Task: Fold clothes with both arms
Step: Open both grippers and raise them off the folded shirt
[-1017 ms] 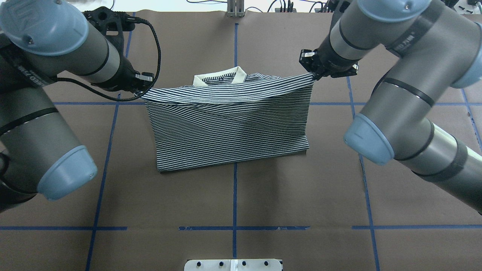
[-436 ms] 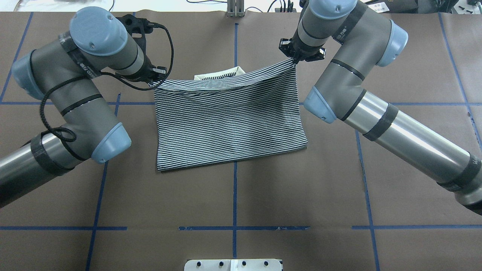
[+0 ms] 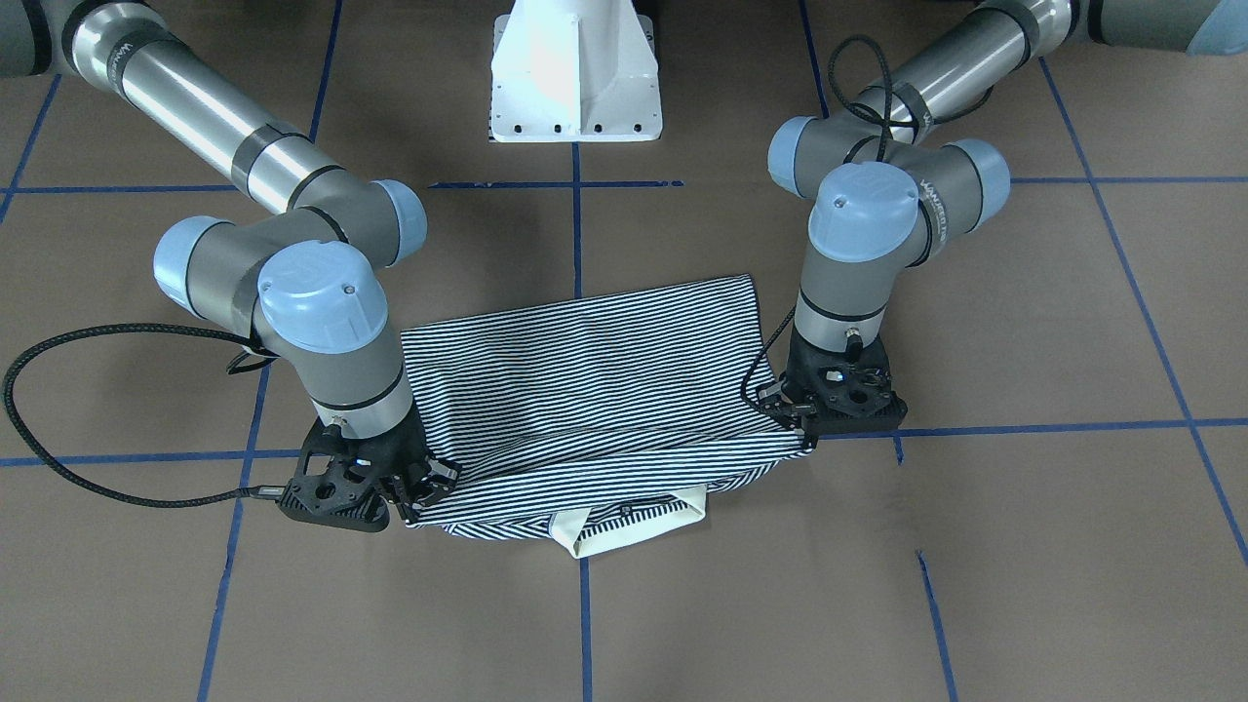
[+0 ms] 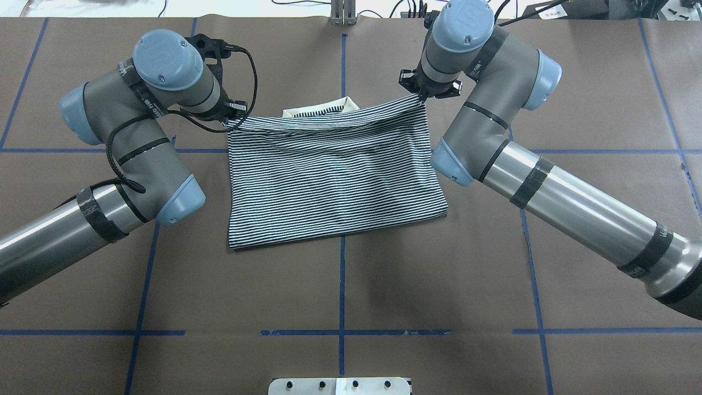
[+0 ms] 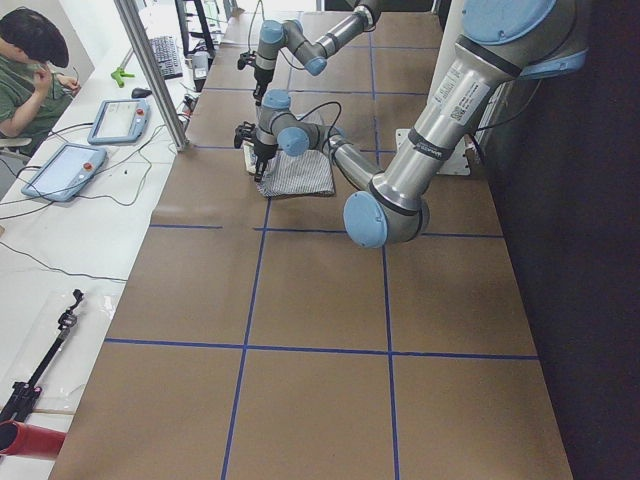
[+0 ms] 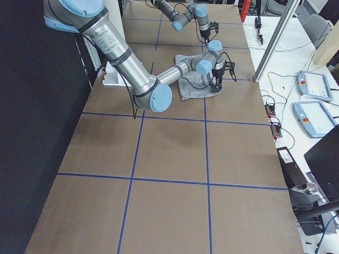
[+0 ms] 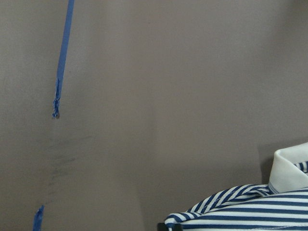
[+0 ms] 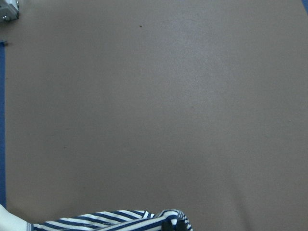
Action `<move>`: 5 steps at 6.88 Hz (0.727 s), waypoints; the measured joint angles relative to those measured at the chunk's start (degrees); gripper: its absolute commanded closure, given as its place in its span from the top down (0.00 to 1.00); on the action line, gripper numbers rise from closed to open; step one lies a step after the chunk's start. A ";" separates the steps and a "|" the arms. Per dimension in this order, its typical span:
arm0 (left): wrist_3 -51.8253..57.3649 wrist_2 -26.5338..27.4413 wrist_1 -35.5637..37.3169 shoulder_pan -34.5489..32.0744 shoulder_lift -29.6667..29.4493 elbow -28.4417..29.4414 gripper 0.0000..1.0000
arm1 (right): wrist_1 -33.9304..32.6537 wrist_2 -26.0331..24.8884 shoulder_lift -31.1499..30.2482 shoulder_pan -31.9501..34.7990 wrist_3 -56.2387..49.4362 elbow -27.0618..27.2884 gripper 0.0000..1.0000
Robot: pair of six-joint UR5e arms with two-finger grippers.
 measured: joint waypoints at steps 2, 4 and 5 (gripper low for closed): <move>1.15 -0.02 -0.65 0.13 0.34 0.44 1.00 | 0.34 -1.60 -0.24 -1.37 0.06 -0.25 1.00; 5.24 -0.14 -0.62 0.07 2.00 -2.09 1.00 | 0.50 -3.45 -0.80 -1.04 -2.24 -0.07 1.00; 8.04 -0.38 -0.58 -0.01 4.84 -6.37 1.00 | 0.59 -1.59 -1.51 0.82 -6.53 0.23 1.00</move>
